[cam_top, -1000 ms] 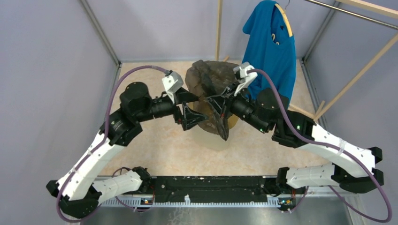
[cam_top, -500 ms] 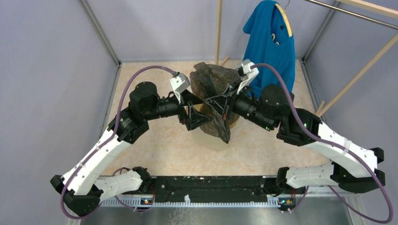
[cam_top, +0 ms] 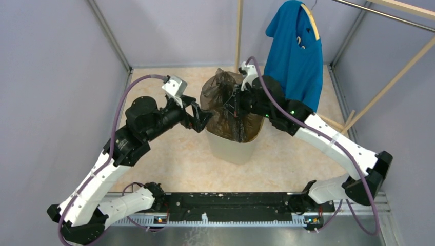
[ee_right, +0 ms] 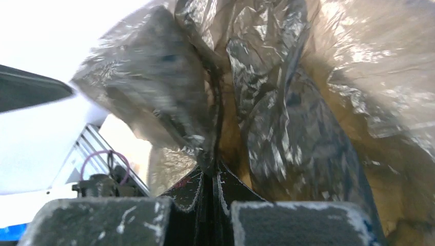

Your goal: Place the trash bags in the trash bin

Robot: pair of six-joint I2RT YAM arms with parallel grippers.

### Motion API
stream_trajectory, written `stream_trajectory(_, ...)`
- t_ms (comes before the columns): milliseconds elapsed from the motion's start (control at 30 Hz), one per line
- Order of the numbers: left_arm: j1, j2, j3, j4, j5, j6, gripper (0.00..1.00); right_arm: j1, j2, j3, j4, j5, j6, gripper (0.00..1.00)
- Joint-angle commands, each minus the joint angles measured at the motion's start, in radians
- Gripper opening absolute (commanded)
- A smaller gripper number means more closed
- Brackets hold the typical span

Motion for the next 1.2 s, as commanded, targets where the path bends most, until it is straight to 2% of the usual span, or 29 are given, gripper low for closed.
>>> stream_trajectory(0,-0.001,-0.023,0.045,-0.033,-0.176,-0.035,0.99,-0.028,0.041,0.033,-0.063,-0.024,-0.025,0.00)
stream_trajectory(133,-0.002,-0.003,0.078,-0.049,-0.259,-0.047,0.98,-0.038,-0.022,-0.029,-0.091,-0.036,-0.023,0.00)
stream_trajectory(233,-0.001,0.046,0.123,-0.055,-0.346,-0.050,0.98,-0.039,-0.092,-0.061,-0.096,-0.142,-0.039,0.00)
stream_trajectory(467,0.007,0.218,0.262,0.038,-0.362,-0.068,0.98,-0.039,-0.230,-0.143,-0.097,-0.308,-0.018,0.00)
stream_trajectory(633,0.038,0.410,0.475,0.030,-0.300,-0.093,0.97,-0.039,-0.263,-0.189,-0.047,-0.334,0.009,0.00)
stream_trajectory(733,0.053,0.526,0.584,-0.017,-0.163,-0.096,0.93,-0.040,-0.261,-0.182,-0.038,-0.325,0.009,0.00)
stream_trajectory(833,0.053,0.609,0.620,-0.062,-0.041,-0.101,0.83,-0.039,-0.257,-0.176,-0.024,-0.319,0.007,0.00)
stream_trajectory(900,0.053,0.633,0.582,-0.062,0.012,-0.091,0.77,-0.039,-0.254,-0.173,-0.013,-0.319,0.006,0.00)
stream_trajectory(1000,0.052,0.650,0.510,-0.057,0.099,-0.091,0.62,-0.040,-0.250,-0.170,-0.001,-0.320,0.004,0.00)
stream_trajectory(1167,0.029,0.610,0.334,-0.031,0.084,-0.097,0.44,-0.040,-0.245,-0.158,0.003,-0.311,-0.007,0.00)
